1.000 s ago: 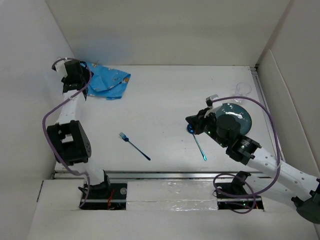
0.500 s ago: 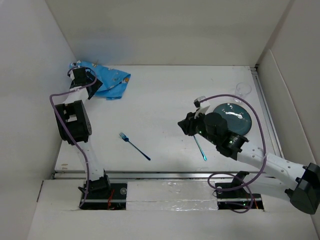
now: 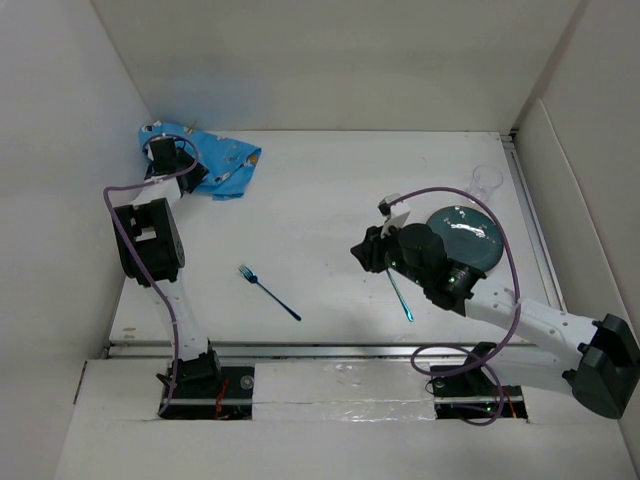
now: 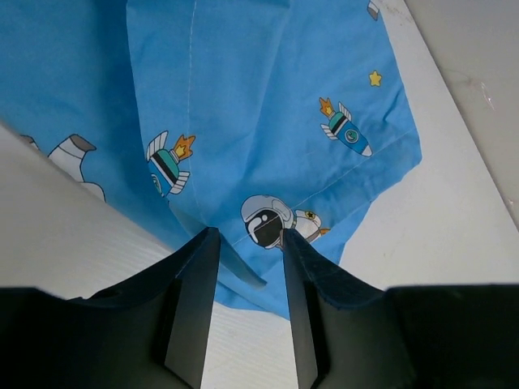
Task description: Set the dinner table for one person
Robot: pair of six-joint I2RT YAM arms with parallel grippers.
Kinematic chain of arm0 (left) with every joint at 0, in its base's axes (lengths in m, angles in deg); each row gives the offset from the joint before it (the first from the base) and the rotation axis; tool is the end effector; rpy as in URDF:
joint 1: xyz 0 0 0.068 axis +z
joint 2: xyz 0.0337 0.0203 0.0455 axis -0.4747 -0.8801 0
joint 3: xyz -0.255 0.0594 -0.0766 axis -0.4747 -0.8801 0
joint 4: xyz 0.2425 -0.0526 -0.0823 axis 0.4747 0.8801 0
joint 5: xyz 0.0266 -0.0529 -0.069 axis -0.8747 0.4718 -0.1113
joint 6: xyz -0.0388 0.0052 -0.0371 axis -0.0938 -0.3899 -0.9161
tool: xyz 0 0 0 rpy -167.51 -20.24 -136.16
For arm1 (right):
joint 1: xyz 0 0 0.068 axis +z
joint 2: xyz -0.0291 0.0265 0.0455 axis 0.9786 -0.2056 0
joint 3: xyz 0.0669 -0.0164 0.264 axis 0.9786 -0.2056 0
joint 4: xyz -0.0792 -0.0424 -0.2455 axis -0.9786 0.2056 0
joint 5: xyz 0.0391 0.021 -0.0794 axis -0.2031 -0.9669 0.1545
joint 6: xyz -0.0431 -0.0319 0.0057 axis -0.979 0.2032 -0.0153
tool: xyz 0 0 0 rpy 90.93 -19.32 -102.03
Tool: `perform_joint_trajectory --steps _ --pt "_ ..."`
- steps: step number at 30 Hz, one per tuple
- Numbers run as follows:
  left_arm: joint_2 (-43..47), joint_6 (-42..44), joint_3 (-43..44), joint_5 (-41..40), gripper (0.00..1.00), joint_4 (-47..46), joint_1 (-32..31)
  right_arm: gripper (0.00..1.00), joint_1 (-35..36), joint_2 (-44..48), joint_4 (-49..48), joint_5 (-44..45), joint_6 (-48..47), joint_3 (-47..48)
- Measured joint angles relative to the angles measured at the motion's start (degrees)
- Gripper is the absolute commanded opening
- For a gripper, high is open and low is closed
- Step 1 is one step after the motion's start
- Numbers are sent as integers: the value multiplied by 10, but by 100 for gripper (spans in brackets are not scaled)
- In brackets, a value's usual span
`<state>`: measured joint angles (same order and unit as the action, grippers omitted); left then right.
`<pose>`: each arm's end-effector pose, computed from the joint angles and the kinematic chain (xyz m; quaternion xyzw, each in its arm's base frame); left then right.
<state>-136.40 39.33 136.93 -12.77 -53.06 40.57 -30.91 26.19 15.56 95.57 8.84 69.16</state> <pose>0.4741 0.0963 0.2086 -0.3152 0.8044 -0.1783 0.4710 0.1759 0.1841 0.2790 -0.1647 0.7971 0.2791 0.5094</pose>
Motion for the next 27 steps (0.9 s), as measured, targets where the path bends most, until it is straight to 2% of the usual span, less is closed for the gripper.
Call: perform_joint_trajectory --steps 3,5,11,18,24,27 --pt "0 -9 -8 0 35 1 0 34 0 0 2 7 0 7" --pt "0 -18 -14 -4 45 1 0 34 0 0 5 13 0 14" --pt "6 -21 -64 -45 49 2 0 34 0 11 6 26 -2 21" --pt "22 -35 -95 -60 39 -18 1 33 0 15 6 15 0 20" --pt "23 -40 -95 -58 36 -35 -3 33 0 18 3 5 7 5" --pt "26 -40 -95 -57 30 -40 -5 33 1 10 -1 0 9 5"
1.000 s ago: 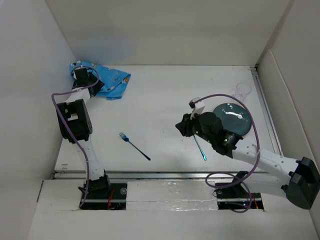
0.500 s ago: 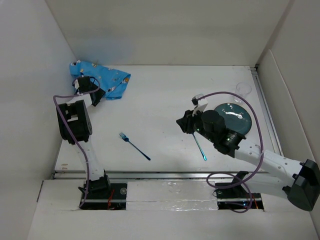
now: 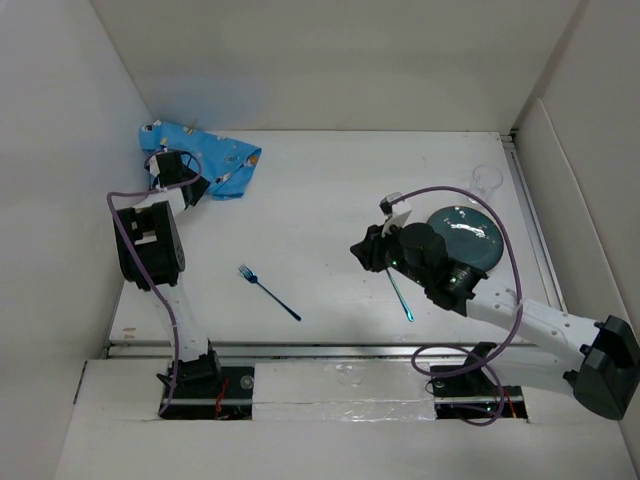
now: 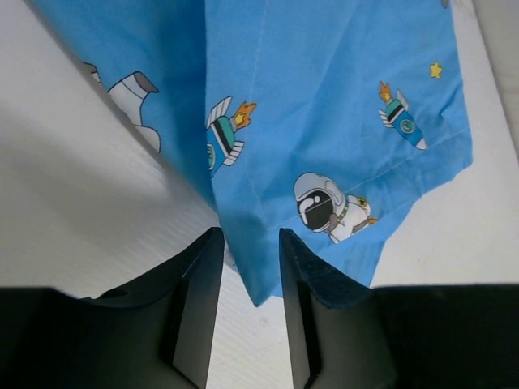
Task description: Set the dinner table for one person
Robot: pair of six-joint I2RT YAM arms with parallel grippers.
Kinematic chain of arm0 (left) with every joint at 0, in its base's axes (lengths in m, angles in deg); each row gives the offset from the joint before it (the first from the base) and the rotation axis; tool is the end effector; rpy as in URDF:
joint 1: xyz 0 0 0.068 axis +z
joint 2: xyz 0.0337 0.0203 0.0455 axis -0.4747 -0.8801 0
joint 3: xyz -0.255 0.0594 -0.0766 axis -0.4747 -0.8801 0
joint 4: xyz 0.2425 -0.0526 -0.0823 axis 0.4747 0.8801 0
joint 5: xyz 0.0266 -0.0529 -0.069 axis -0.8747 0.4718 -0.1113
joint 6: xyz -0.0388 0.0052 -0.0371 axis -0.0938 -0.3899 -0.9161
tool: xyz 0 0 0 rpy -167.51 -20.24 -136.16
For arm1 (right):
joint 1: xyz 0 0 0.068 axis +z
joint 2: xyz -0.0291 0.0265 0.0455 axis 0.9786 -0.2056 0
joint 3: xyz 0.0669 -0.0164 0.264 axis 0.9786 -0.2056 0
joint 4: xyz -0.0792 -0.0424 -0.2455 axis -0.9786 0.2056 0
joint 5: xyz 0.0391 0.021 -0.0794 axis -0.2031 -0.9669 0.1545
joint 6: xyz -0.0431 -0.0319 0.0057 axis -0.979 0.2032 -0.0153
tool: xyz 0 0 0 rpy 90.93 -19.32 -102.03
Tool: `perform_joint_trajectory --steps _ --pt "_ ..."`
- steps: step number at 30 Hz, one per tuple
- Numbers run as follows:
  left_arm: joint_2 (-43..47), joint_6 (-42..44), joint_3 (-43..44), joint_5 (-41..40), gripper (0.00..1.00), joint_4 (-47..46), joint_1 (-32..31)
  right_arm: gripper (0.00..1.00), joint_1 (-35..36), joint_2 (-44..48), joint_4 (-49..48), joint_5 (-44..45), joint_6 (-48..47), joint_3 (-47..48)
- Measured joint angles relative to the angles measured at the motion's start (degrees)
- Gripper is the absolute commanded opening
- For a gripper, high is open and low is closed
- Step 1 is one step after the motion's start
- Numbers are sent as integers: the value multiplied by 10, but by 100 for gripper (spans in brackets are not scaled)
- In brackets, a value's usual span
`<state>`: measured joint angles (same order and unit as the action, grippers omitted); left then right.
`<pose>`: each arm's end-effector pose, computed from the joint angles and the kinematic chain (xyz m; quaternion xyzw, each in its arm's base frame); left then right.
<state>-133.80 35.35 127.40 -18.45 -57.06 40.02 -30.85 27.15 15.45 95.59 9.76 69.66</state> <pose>0.4503 0.0902 0.1810 -0.3688 0.7970 -0.1506 0.4540 0.1742 0.1827 0.2862 -0.1562 0.7907 0.2899 0.5161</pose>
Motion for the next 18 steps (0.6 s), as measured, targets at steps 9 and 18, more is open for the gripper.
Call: perform_joint_trajectory --steps 9,18 --pt "6 4 8 17 0 -9 -6 29 4 -17 -4 -5 2 0" --pt "14 153 180 -7 0 56 -178 22 5 -13 1 5 5 16"
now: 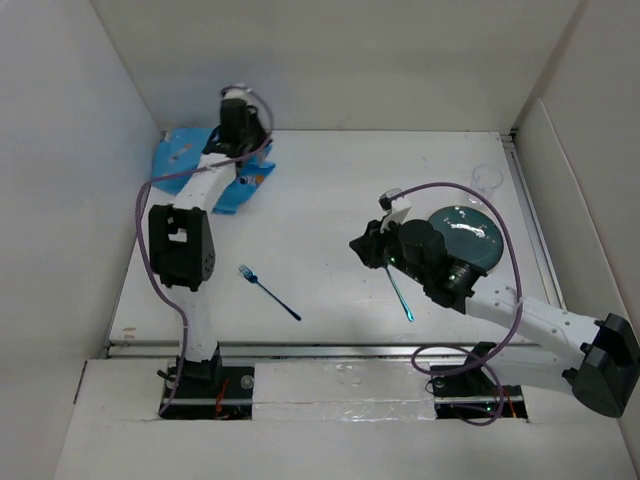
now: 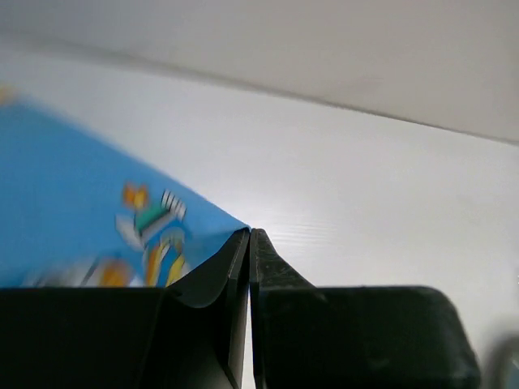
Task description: Set the dinner table for one person
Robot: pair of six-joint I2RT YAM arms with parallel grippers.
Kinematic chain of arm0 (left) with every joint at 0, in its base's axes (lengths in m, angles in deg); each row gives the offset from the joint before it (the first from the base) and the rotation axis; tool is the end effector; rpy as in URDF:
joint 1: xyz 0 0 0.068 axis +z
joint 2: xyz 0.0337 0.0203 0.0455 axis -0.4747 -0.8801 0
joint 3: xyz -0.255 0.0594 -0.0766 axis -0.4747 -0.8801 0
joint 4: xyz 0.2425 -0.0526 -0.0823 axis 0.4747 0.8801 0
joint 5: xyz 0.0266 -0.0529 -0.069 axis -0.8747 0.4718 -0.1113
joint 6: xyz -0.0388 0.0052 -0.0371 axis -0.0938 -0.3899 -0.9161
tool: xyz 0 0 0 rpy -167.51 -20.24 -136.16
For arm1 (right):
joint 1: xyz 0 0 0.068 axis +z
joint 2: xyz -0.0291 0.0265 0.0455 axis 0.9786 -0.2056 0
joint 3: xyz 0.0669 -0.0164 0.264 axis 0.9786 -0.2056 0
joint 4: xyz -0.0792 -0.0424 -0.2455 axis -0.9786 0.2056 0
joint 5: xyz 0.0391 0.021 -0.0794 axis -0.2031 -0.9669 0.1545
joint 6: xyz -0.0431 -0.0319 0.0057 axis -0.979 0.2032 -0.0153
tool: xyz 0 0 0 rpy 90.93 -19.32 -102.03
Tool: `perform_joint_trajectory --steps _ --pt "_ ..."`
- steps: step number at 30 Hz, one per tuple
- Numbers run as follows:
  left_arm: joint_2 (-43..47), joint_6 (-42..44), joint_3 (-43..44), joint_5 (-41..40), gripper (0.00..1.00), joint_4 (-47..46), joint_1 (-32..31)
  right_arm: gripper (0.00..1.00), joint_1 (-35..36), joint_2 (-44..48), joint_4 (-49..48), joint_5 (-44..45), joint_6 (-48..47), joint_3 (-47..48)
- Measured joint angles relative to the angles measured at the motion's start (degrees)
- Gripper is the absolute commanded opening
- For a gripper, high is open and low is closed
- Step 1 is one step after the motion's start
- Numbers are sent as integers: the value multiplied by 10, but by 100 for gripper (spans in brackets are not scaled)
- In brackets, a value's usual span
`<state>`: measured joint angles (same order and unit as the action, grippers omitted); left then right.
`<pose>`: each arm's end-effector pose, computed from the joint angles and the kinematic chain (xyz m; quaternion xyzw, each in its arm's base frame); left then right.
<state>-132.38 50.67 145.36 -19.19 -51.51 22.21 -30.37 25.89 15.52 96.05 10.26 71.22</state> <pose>0.4849 -0.0544 0.2893 -0.1157 0.8063 -0.1805 0.5513 0.1766 0.1879 0.2906 -0.1533 0.7900 0.2925 0.5166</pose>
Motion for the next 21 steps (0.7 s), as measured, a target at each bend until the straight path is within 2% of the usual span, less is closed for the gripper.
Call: perform_joint_trajectory --steps 5,6,7,9,11,13,16,18,19,20,21 --pt "-2 115 175 64 0 40 -178 22 7 22 4 35 13 12" --pt "-2 140 182 80 0 52 -184 23 7 32 8 43 17 12" --pt "-11 153 229 87 5 58 -233 24 7 43 9 50 19 12" --pt "-26 191 264 97 19 83 -267 29 8 64 9 62 24 12" --pt "-46 217 278 98 43 99 -285 31 10 82 9 73 28 12" --pt "-70 220 276 87 58 115 -290 36 11 90 9 81 31 11" --pt "-108 209 254 50 68 135 -283 44 11 90 14 96 38 4" --pt "-120 195 233 20 69 151 -275 45 11 88 20 106 40 -3" --pt "-121 187 219 4 69 152 -271 40 11 85 24 111 40 -7" --pt "-120 177 204 -11 69 153 -265 14 10 80 28 115 40 -8" --pt "-113 162 187 -25 68 147 -260 5 9 73 30 119 40 -8"
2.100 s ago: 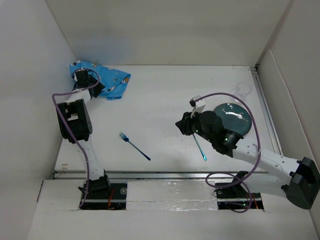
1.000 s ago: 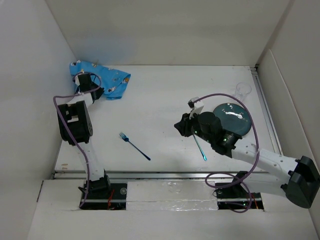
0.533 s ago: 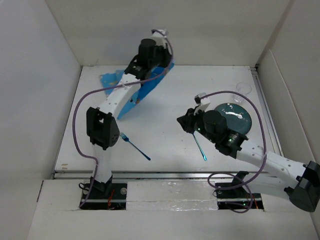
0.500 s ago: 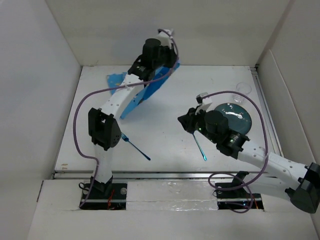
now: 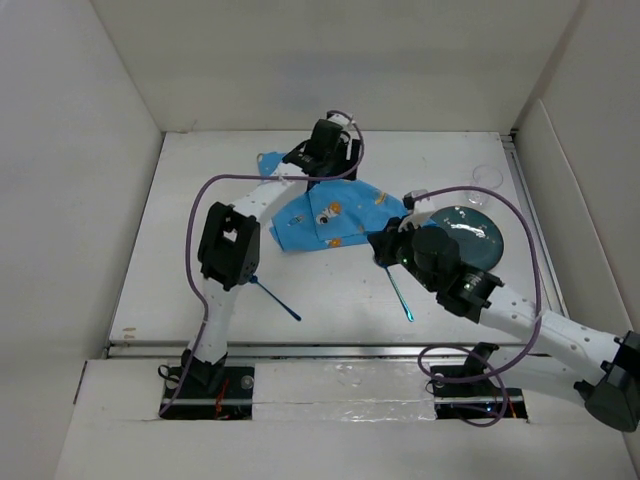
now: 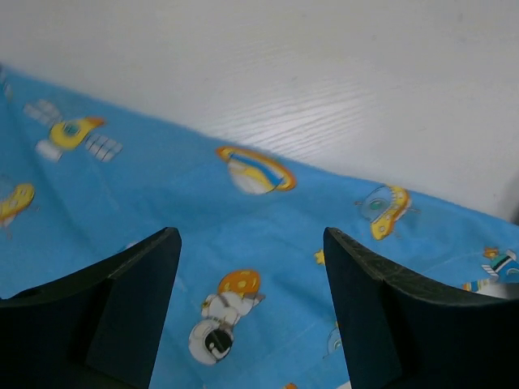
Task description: Set the dinner table for one person
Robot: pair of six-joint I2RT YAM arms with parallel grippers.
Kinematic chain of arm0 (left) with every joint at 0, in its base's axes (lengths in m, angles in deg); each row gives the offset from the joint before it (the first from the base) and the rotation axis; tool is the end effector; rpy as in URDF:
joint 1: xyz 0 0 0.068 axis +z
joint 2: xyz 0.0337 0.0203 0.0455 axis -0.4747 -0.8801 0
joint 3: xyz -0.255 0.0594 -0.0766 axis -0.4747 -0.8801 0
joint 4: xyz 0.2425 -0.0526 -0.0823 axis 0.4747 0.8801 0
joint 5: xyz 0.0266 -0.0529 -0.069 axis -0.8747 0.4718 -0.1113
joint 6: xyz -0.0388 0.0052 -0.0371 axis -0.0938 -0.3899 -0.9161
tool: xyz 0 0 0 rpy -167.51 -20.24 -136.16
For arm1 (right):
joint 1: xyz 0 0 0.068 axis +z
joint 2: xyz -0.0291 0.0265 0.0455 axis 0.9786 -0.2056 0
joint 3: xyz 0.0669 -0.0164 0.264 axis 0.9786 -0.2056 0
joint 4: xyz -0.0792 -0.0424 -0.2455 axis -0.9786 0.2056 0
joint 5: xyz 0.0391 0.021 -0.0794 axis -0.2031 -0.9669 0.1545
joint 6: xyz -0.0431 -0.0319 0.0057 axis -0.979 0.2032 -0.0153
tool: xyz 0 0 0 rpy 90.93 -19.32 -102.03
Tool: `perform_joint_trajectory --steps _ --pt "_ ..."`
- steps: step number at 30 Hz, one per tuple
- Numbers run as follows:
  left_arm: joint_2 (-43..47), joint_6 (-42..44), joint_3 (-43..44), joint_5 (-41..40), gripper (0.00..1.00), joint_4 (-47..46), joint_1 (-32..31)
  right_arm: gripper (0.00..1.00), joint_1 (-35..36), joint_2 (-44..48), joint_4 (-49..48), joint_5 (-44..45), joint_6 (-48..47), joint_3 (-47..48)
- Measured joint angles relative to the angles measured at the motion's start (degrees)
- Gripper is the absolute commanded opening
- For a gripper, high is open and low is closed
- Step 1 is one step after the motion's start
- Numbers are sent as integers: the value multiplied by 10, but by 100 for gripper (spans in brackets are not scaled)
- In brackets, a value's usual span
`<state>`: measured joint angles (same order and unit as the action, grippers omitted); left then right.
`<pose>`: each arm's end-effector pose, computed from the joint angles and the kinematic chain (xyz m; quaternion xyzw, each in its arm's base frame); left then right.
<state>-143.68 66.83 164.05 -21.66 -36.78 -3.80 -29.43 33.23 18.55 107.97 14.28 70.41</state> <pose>0.4470 -0.2818 0.2819 0.1766 0.8316 -0.1925 0.4901 0.1606 0.1653 0.3092 -0.0625 0.7804 0.2605 0.5650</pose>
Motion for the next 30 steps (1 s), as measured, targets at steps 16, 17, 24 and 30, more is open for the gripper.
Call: perform_joint_trajectory --steps 16,17,24,30 --pt "406 -292 -605 -162 11 -189 136 19 -116 -219 -13 -48 -3 36" --pt "395 -296 -607 -166 12 -181 132 20 -113 -222 -15 -55 -4 36" --pt "276 -300 -598 -156 16 -159 127 21 -93 -203 -35 -73 -3 26" --pt "263 -291 -592 -135 29 -174 128 21 -92 -148 -39 -73 -3 1"
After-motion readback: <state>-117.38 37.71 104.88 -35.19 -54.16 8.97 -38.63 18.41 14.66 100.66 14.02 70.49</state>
